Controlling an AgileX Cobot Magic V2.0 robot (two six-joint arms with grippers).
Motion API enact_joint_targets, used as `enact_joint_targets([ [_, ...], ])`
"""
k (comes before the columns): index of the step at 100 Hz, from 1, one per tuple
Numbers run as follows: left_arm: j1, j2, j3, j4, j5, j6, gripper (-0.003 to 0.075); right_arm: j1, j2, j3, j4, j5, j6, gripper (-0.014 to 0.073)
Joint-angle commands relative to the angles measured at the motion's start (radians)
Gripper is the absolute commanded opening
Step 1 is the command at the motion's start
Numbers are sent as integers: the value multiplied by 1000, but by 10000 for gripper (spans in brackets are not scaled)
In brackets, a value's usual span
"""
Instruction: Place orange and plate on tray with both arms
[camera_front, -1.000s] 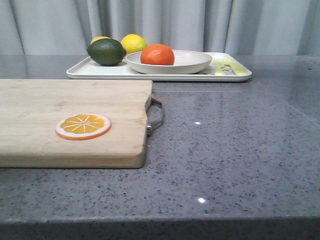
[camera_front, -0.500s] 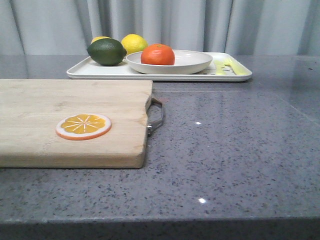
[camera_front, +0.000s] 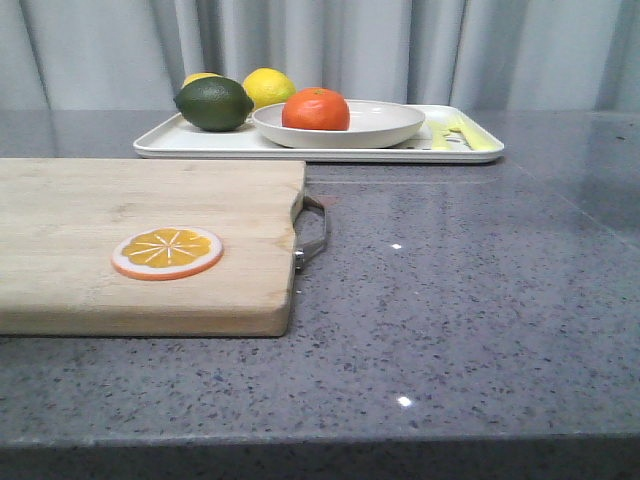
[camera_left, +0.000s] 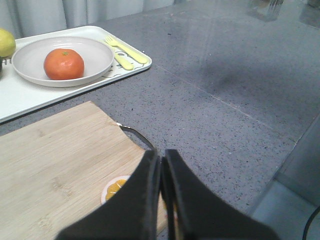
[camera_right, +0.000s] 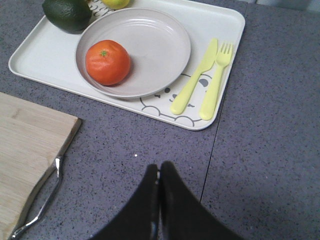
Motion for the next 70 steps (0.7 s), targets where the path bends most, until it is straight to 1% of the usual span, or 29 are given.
enact_joint_targets([
  [1,-1,-10,-26,-9,-64,-8,-20,-5,-100,80,3,-149,-24,-67],
  [18,-1,-69,-22,-9,-64,-8,-20,-5,-252,300,2,-269,-25,-67],
  [38,-1,-176,60,-13,-64,-8,-20,-5,-426,529,2,-363,-25,-67],
  [70,-1,-385,196,-16,-64,-8,-20,-5,-748,803,2,-459,-25,-67],
])
